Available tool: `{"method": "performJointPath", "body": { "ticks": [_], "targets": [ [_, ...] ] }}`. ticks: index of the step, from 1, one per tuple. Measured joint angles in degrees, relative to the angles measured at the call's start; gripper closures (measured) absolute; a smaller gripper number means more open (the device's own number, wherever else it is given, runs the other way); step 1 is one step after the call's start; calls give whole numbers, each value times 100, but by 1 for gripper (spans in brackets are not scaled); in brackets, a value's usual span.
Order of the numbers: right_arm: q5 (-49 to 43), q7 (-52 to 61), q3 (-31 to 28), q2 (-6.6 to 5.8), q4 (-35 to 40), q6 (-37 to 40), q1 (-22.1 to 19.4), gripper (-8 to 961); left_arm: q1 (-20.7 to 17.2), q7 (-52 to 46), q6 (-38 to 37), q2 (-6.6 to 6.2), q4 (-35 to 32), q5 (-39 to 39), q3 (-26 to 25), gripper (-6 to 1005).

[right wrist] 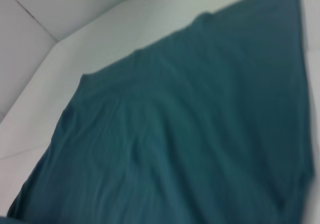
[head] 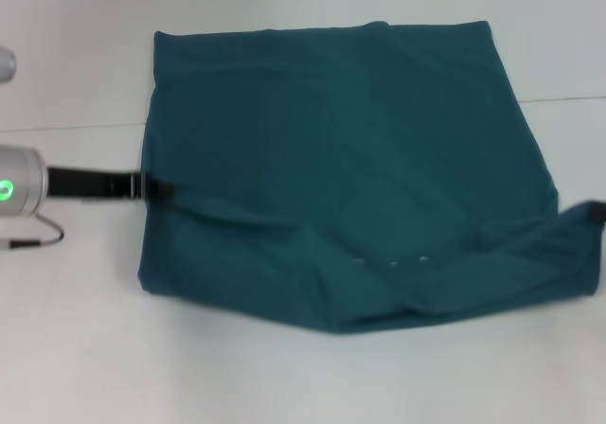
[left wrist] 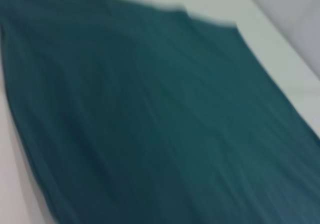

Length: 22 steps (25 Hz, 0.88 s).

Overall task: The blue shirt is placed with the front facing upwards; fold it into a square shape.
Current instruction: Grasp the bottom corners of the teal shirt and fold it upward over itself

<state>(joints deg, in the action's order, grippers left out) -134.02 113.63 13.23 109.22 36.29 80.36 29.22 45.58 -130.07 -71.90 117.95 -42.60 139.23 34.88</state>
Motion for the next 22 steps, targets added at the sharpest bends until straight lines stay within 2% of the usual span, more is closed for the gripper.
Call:
{"method": "performJointPath", "body": {
  "ticks": [5, 11, 12, 17, 22],
  "targets": [
    [0, -266, 26, 8, -298, -800, 565, 912, 269, 24, 942, 11, 271, -149, 18, 1001],
    [0, -489, 122, 97, -359, -1695, 1142, 913, 529, 370, 2037, 5, 682, -698, 36, 1000],
    [0, -492, 160, 100, -359, -1779, 1199, 913, 529, 370, 2037, 5, 682, -698, 36, 1000],
    [27, -364, 486, 42, -310, -2135, 1464, 913, 774, 490, 2422, -26, 749, -861, 36, 1000],
    [221, -137, 665, -54, -3, -2168, 1527, 913, 975, 479, 2628, -72, 771, -908, 23, 1001]
  ]
}}
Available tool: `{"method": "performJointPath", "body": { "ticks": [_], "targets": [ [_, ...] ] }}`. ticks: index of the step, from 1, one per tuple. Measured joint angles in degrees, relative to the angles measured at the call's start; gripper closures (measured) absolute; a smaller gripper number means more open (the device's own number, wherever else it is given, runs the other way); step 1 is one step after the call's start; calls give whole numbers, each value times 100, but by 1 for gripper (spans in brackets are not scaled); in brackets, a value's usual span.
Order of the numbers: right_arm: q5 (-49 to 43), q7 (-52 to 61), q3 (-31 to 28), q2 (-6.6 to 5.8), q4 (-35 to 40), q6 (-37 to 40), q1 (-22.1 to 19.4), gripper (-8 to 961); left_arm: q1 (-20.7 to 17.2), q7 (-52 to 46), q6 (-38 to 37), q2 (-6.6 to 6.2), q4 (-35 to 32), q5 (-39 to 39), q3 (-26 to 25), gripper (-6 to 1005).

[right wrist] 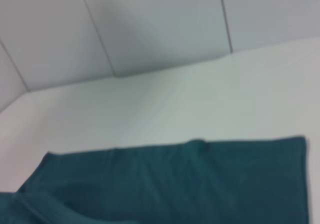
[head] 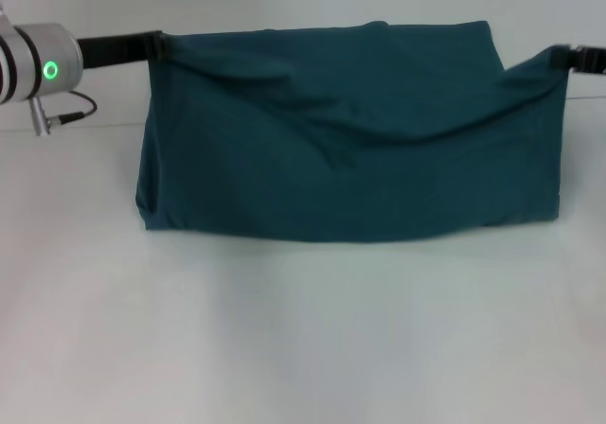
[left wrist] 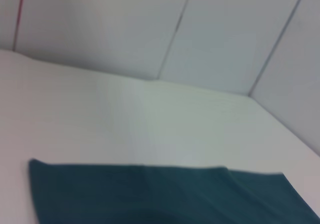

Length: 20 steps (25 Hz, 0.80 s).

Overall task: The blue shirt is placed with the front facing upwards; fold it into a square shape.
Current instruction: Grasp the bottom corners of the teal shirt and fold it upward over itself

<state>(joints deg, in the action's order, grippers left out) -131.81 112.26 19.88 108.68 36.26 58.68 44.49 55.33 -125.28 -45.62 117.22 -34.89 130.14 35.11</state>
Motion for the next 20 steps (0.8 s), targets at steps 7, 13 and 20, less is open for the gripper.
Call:
{"method": "performJointPath", "body": {
  "ticks": [7, 13, 20],
  "targets": [
    [158, -30, 108, -60, -238, -389, -14, 912, -42, 162, 596, 26, 338, -291, -8, 1001],
    [158, -356, 227, -44, -962, -970, 105, 902, -168, 750, 1046, 175, 748, -806, -22, 1000],
    [228, -706, 236, 21, -1421, -1379, 148, 885, -276, 1247, 1267, 345, 981, -1180, -13, 1000]
  ]
}}
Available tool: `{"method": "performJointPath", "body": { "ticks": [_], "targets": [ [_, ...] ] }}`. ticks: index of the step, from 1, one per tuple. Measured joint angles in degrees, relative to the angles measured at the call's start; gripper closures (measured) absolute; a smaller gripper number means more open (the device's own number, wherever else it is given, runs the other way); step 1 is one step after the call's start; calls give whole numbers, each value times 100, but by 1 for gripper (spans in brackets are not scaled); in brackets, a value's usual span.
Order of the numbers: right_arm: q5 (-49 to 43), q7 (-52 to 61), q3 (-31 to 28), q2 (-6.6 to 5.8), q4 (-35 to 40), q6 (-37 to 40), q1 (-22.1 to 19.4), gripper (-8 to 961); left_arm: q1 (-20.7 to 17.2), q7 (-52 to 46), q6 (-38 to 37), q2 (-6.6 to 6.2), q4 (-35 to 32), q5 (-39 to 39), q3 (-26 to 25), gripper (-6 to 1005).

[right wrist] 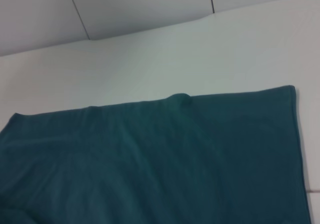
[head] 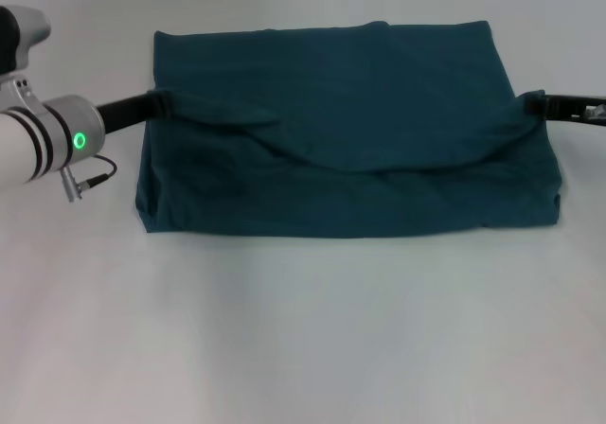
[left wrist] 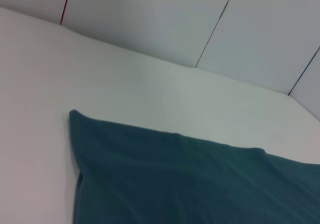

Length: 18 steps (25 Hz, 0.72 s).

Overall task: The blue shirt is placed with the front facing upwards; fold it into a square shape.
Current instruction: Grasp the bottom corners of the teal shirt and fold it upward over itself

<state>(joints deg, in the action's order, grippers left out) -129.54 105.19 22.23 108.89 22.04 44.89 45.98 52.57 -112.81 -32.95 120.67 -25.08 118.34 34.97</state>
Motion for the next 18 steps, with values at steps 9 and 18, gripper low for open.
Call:
{"method": "performJointPath", "body": {
  "ticks": [9, 18],
  "targets": [
    [78, -239, -13, 50, -220, -238, -56, 862, -134, 107, 61, 104, 12, -23, -8, 1001],
    [79, -369, -7, 142, -230, -449, -44, 840, -142, 184, 16, 138, 12, -23, 125, 1001]
  ]
}}
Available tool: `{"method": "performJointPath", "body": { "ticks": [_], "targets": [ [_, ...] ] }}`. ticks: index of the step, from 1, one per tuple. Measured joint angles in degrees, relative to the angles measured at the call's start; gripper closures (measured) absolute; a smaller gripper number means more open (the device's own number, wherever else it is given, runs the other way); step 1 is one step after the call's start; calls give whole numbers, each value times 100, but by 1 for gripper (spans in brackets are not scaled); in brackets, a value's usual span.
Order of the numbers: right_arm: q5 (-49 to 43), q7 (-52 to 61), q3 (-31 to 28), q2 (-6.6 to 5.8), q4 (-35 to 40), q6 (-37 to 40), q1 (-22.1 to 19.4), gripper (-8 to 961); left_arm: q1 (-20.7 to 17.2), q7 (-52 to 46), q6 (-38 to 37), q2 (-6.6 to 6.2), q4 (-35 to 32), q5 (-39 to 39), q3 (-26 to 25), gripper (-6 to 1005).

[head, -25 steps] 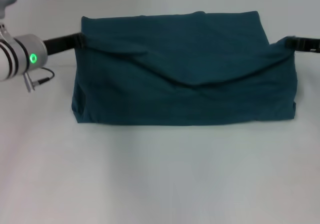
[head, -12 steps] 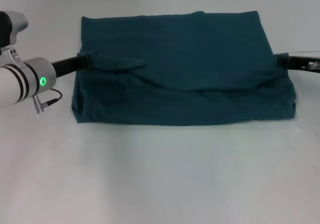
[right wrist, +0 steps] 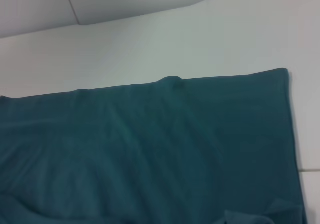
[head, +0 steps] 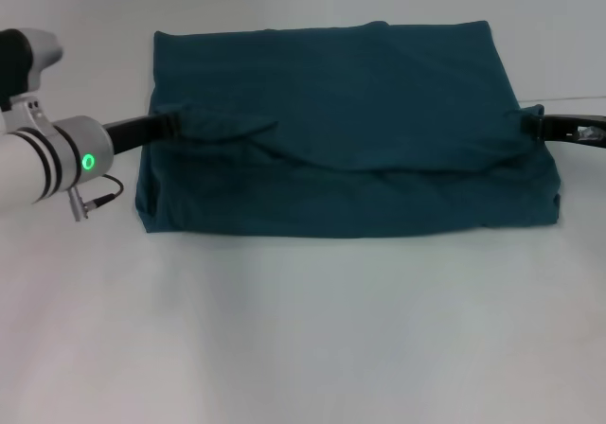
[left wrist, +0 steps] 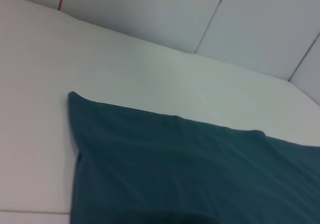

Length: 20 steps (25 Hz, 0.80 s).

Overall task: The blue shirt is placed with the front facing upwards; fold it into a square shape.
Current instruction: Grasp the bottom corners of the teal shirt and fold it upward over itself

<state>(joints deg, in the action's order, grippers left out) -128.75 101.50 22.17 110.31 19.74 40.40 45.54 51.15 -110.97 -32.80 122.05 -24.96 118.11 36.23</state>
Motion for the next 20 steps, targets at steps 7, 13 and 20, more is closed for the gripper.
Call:
{"method": "performJointPath", "body": {
  "ticks": [7, 13, 20],
  "targets": [
    [0, 58, -8, 21, -5, -57, 12, 822, 0, 218, -4, 80, -49, 0, 131, 908],
    [-1, 59, -4, 55, 82, -44, -21, 807, -48, 218, 8, 73, -236, 0, 103, 722],
    [-1, 169, -23, 72, 430, -52, -31, 575, -201, 175, -81, 67, -853, 0, 123, 411]
  ]
}}
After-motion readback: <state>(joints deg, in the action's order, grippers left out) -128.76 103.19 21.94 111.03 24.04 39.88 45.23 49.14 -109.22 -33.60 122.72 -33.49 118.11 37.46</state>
